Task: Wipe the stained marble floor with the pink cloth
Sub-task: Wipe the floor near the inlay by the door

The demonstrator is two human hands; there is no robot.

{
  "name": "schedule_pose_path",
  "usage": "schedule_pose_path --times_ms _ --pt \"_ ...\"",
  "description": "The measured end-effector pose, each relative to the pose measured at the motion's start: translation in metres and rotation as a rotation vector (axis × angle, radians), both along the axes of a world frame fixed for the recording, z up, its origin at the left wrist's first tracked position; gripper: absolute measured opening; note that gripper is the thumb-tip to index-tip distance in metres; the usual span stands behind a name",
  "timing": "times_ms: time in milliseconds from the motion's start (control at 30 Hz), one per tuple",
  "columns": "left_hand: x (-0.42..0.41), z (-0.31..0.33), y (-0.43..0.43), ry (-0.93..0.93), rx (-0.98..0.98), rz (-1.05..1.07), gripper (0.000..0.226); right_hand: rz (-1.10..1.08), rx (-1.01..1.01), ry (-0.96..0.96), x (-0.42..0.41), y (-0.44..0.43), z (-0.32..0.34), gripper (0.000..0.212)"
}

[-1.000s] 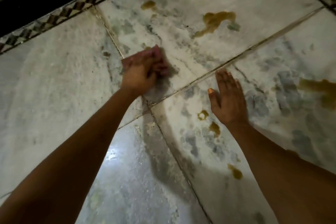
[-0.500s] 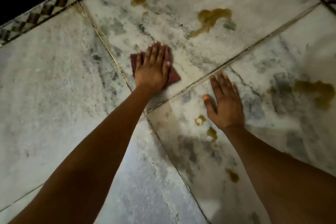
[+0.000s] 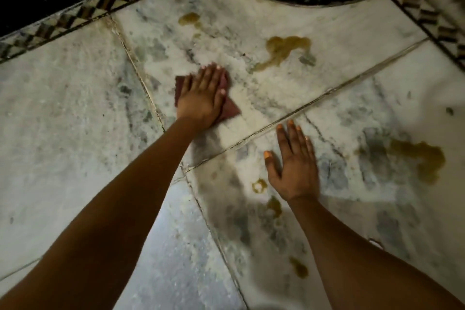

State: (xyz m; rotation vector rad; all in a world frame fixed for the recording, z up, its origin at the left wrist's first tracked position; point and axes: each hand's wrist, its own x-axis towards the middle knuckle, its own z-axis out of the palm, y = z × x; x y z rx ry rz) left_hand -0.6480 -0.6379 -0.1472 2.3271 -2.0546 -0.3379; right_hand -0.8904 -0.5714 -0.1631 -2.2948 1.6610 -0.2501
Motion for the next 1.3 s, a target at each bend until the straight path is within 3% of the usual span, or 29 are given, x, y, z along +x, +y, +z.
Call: schedule_pose_path --times_ms 67,133,333,500,600,767,1000,1300 --pt "0.007 0.001 0.044 -0.006 -0.025 -0.146 0.061 -0.003 0.000 0.002 0.000 0.001 0.000 0.068" --pt "0.031 0.000 0.064 -0.033 -0.046 -0.139 0.058 -0.014 -0.011 -0.005 -0.001 0.001 -0.001 0.069" --pt "0.040 -0.001 -0.009 -0.026 -0.007 0.309 0.053 -0.016 -0.026 -0.003 0.000 0.000 -0.001 0.074" --pt "-0.009 -0.006 0.046 -0.022 -0.053 0.057 0.056 0.006 -0.026 -0.054 -0.004 0.003 0.000 0.077" --pt "0.005 -0.006 0.068 -0.042 -0.105 0.047 0.058 -0.020 -0.012 -0.154 -0.001 0.000 0.007 0.079" --pt "0.021 -0.010 0.031 -0.027 -0.088 0.265 0.053 -0.115 -0.050 -0.032 0.034 -0.033 0.015 0.073" --pt "0.049 -0.015 -0.003 -0.058 -0.106 0.282 0.053 -0.299 -0.048 0.129 0.075 -0.092 -0.007 0.076" --pt "0.070 -0.008 -0.079 -0.050 -0.091 0.484 0.054 -0.312 -0.103 0.152 0.077 -0.091 -0.008 0.078"
